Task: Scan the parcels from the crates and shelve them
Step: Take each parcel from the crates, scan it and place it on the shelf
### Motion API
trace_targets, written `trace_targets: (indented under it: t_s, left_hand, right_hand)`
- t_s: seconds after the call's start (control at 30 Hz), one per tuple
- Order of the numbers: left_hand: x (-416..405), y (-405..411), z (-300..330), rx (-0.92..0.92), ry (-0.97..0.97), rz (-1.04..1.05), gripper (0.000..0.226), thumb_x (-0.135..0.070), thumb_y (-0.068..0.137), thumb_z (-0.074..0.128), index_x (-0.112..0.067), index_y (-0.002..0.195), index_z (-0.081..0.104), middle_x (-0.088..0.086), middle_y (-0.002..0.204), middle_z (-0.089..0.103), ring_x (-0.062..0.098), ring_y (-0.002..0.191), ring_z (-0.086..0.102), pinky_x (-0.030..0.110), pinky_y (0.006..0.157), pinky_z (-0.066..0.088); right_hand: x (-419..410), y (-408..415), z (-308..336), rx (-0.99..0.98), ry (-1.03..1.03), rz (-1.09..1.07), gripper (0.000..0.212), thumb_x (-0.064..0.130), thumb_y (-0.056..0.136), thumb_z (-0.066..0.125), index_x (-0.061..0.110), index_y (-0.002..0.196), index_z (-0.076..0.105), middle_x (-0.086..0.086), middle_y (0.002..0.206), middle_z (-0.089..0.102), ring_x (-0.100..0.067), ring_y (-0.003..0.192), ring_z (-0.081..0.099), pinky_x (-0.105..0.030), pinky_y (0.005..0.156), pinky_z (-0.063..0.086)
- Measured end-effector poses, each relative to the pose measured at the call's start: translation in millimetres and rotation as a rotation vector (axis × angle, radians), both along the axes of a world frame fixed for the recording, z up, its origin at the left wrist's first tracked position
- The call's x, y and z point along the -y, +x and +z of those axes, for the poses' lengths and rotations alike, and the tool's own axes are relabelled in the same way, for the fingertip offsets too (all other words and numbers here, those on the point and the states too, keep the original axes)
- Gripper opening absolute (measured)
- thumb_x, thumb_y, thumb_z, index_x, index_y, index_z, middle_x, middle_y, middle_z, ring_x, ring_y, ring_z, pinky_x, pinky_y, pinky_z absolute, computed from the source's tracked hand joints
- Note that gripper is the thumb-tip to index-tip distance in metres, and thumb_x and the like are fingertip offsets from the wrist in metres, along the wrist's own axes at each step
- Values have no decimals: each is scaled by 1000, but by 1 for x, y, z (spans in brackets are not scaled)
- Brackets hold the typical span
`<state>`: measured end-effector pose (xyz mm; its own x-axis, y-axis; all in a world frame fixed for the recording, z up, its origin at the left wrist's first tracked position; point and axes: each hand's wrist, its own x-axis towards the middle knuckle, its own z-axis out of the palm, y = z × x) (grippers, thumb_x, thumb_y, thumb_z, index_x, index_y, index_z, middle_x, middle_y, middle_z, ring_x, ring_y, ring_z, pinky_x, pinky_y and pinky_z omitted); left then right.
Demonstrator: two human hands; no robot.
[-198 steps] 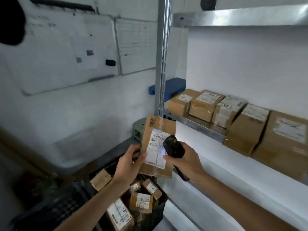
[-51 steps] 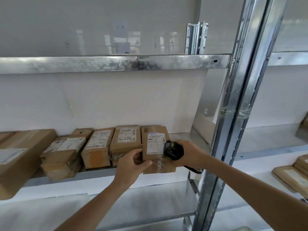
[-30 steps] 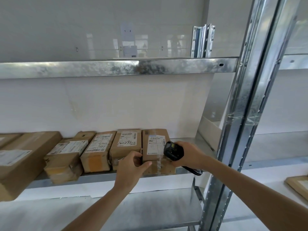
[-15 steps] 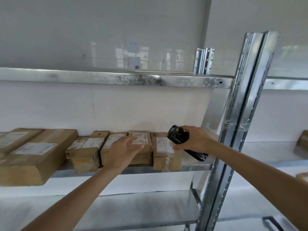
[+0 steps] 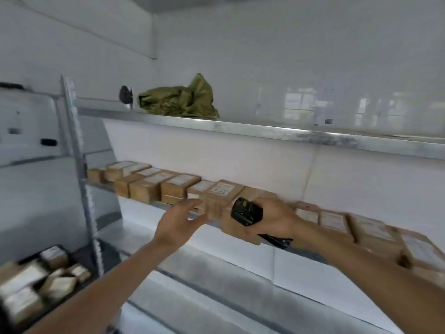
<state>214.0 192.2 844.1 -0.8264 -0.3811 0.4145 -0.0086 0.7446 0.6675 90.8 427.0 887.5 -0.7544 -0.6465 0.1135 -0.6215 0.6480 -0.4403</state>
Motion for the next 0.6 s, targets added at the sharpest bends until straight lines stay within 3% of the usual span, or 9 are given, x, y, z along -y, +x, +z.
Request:
trace_targets:
  t_s: [0.1, 0.2, 0.33, 0.5, 0.6]
  left_hand:
    - [90, 65, -5, 38, -31, 178, 52, -60, 86, 67, -37, 132, 61, -15, 137, 58, 11, 124, 56, 31, 100, 49]
    - [164, 127, -12, 107, -47, 297, 48, -58, 89, 66, -39, 133, 62, -14, 142, 55, 13, 125, 57, 30, 100, 47]
    - [247, 196, -26, 142, -29, 500, 46, -51, 91, 67, -31, 132, 64, -8, 137, 62, 19, 124, 59, 32, 98, 47]
    - [343, 243, -53, 187, 14, 690, 57, -56, 88, 68, -31, 139, 59, -8, 134, 66, 18, 122, 62, 31, 98, 47]
    - [396, 249, -68, 212, 19, 759, 60, -58, 88, 66, -30, 141, 57, -8, 137, 63, 19, 120, 63, 33, 97, 48]
  right_hand:
    - [111, 28, -12, 3, -29, 159, 76, 68, 54, 84, 35, 119, 65, 15, 108, 71, -9, 99, 67, -30, 88, 56]
    - [210, 63, -23, -8, -6, 305, 71, 69, 56, 83, 41, 117, 64, 17, 105, 70, -8, 95, 66, -29, 83, 55]
    - [330, 103, -44, 17, 22, 455, 59, 68, 54, 83, 33, 98, 66, 10, 91, 70, -8, 82, 66, -34, 75, 58]
    - [460, 128, -76, 64, 64, 614, 55, 63, 59, 88, 35, 99, 64, 14, 90, 69, -5, 82, 65, -27, 63, 49]
    - [533, 127, -96, 77, 81, 679, 59, 65, 59, 88, 34, 103, 65, 13, 92, 70, -5, 83, 66, -27, 67, 53]
